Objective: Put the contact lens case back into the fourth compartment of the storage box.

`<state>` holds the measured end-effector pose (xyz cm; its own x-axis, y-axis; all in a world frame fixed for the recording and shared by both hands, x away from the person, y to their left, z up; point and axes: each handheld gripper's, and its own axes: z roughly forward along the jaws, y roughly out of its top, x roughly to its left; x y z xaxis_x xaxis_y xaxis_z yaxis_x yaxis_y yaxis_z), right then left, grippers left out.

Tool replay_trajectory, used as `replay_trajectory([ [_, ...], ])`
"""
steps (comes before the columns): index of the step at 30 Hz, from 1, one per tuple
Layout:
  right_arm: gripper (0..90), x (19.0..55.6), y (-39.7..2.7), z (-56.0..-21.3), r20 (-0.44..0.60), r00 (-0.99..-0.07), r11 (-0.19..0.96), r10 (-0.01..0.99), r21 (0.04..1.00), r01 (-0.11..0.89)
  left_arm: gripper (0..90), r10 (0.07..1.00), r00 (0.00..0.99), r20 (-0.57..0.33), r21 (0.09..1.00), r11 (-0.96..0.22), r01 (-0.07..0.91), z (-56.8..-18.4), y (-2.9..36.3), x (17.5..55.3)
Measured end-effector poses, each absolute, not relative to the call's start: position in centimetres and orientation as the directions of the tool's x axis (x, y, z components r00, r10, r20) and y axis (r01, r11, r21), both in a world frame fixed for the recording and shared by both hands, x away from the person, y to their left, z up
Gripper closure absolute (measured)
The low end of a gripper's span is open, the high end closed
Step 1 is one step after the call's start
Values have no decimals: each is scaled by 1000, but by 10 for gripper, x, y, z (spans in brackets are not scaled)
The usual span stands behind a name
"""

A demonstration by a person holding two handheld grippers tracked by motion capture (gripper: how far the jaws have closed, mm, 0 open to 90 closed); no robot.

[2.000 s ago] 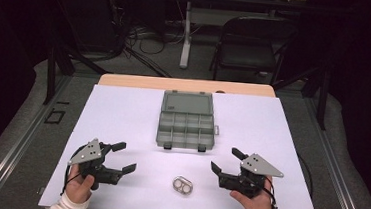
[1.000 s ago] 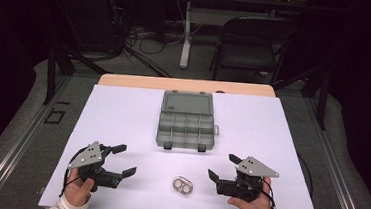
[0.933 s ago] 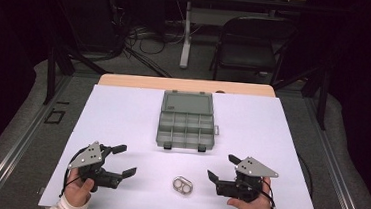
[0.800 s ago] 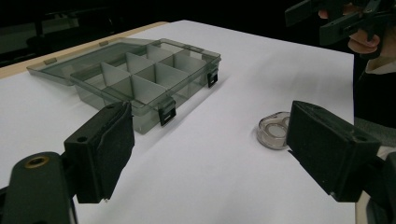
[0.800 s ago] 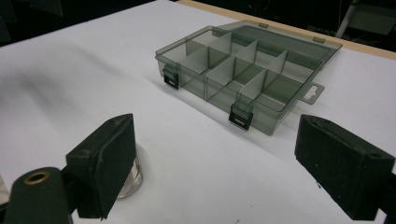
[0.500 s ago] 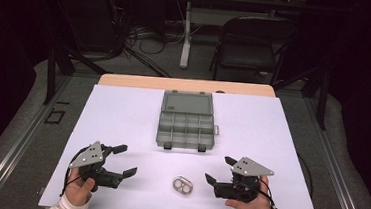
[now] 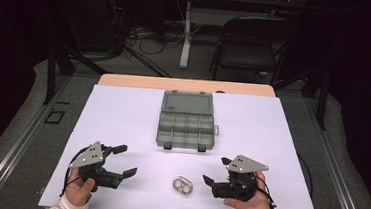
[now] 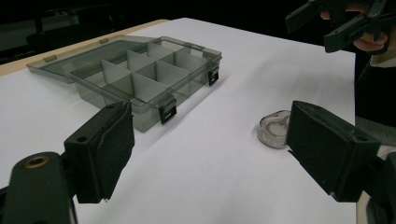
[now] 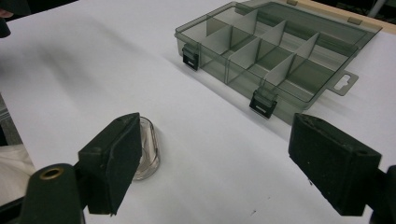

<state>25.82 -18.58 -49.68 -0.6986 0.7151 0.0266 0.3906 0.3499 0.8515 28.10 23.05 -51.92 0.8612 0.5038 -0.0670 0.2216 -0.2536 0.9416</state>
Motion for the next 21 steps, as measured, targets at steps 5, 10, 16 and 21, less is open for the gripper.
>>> replay_trajectory([
  [5, 191, 259, -181, -495, 13, -712, 376, 702, 842, 387, 160, 503, 862, -67, 942, -253, 222, -519, 231, 281],
  [10, 198, 259, -176, -495, 1, -730, 406, 683, 831, 380, 160, 502, 862, -67, 941, -254, 222, -519, 230, 281],
  [16, 199, 263, -167, -491, 3, -760, 441, 650, 813, 380, 160, 501, 863, -69, 941, -254, 223, -519, 230, 281],
  [21, 198, 266, -159, -489, -14, -778, 473, 628, 801, 368, 159, 500, 863, -69, 941, -255, 223, -519, 230, 281],
])
